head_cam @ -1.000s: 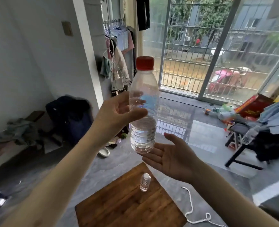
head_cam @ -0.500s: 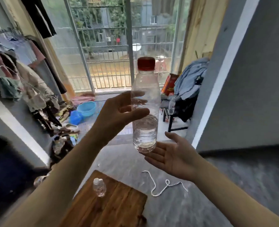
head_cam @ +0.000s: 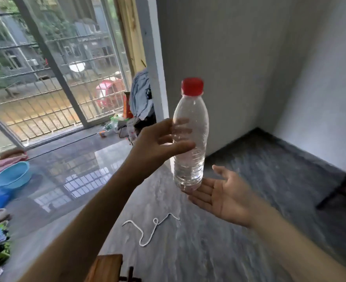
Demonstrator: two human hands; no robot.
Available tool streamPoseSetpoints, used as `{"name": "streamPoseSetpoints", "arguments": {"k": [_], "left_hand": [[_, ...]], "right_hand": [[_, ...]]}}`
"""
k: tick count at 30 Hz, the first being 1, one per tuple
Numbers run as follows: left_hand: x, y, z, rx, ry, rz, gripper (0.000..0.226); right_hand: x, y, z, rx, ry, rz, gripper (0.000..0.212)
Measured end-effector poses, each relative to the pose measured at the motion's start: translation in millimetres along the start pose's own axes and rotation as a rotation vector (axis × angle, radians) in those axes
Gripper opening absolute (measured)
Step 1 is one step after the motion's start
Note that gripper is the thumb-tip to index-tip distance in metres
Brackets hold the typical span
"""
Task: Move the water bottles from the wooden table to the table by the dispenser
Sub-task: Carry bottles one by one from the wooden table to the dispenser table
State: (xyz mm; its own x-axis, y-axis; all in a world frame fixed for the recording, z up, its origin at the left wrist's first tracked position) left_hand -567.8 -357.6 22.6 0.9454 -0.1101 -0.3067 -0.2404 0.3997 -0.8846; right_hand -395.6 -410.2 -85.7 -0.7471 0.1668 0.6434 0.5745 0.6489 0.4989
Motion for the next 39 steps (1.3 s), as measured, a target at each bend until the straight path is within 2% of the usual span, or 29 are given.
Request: {"name": "streamPoseSetpoints", "arguments": {"k": [10, 18, 28, 39], "left_hand": [[164, -15, 45, 0.025, 0.415, -0.126, 0.065], [261, -31, 78, 0.138, 0.683, -0.235, 0.044], [346, -58, 84, 0.254, 1.035, -0.378, 0.037], [432, -100, 42, 0.313, 1.275, -0.455, 0.037]], "right_hand": [[-118, 41, -60, -0.175, -0.240, 0.267, 0.060], [-167, 62, -105, -0.394, -0.392, 0.473, 0.065], [-192, 54, -148, -0.606, -0.520, 0.646, 0.064], [-245, 26, -212, -0.748, -0.600, 0.779, 0.066]]}}
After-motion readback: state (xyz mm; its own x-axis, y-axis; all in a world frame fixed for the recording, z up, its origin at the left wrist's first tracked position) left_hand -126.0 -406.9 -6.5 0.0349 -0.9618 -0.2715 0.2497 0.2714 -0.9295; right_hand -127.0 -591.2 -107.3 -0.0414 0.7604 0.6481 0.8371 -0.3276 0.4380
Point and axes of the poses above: each hand's wrist, its own z-axis towards the middle knuckle, its own x-axis out of the palm, y = z × x, the point moved 3 cm from there along z, towards the middle knuckle, and after that the axes turned 8 degrees about -y, right-handed, at the moved point
